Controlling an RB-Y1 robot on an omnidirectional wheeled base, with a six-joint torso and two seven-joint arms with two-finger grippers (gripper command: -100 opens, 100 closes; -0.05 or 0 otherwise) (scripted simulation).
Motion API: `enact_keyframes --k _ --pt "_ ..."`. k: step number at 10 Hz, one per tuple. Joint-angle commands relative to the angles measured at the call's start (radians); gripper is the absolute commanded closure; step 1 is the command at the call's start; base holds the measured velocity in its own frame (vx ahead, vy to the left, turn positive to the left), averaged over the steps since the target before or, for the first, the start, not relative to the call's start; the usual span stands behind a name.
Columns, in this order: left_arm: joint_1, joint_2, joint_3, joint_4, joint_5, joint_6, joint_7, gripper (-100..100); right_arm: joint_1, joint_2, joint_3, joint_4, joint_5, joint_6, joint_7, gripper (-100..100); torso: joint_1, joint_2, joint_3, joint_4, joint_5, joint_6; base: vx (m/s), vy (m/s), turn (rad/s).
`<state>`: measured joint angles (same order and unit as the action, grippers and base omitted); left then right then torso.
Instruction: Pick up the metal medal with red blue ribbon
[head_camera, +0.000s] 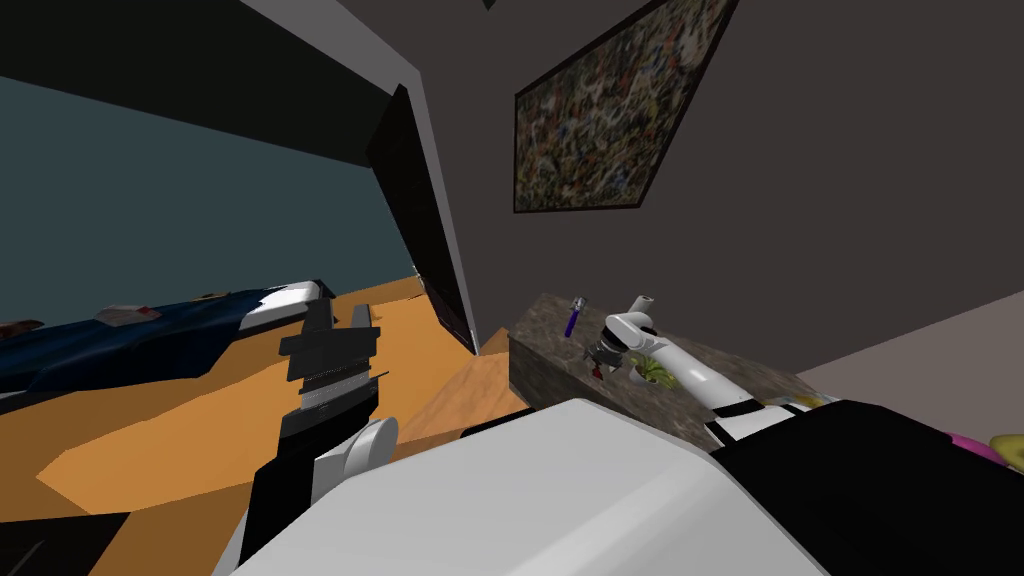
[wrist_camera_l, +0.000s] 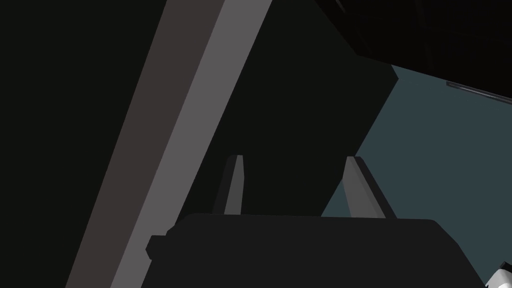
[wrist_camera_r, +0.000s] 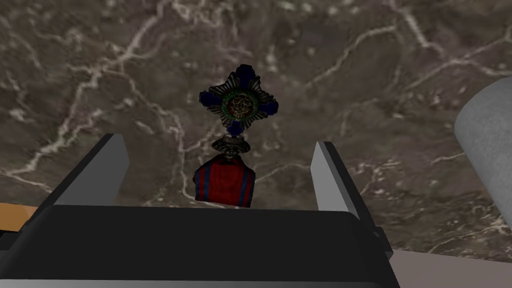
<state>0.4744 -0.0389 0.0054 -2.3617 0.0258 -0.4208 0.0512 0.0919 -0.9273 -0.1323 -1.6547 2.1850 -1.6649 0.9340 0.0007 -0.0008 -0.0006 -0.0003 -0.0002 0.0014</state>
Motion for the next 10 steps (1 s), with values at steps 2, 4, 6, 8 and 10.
enact_keyframes --k 2,4,6,8,10 --pt "0.0 0.0 0.0 0.0 0.0 0.0 0.0 0 0.018 0.02 0.024 0.018 0.021 0.053 0.003 -100 0.0 0.0 0.0 0.0 0.0 0.0 0.001 -0.018 0.033" --pt "0.0 0.0 0.0 0.0 0.0 0.0 0.0 0 0.017 0.018 0.021 0.01 0.018 0.043 0.0 100 0.0 0.0 0.0 0.0 0.0 0.0 -0.001 -0.004 0.002" --pt "0.0 0.0 0.0 0.0 0.0 0.0 0.0 0 0.017 0.018 0.02 0.011 0.018 0.042 -0.001 100 0.001 0.0 0.0 0.0 0.0 -0.001 0.0 0.0 0.0" --pt "0.0 0.0 0.0 0.0 0.0 0.0 0.0 0 0.017 0.018 0.02 0.011 0.018 0.043 -0.001 100 0.001 0.0 0.0 0.0 0.0 0.0 0.0 0.0 0.0" --pt "0.0 0.0 0.0 0.0 0.0 0.0 0.0 0 0.002 0.003 0.004 0.005 0.003 0.012 0.002 100 0.001 0.0 0.0 0.0 0.0 0.0 0.0 0.007 -0.015"
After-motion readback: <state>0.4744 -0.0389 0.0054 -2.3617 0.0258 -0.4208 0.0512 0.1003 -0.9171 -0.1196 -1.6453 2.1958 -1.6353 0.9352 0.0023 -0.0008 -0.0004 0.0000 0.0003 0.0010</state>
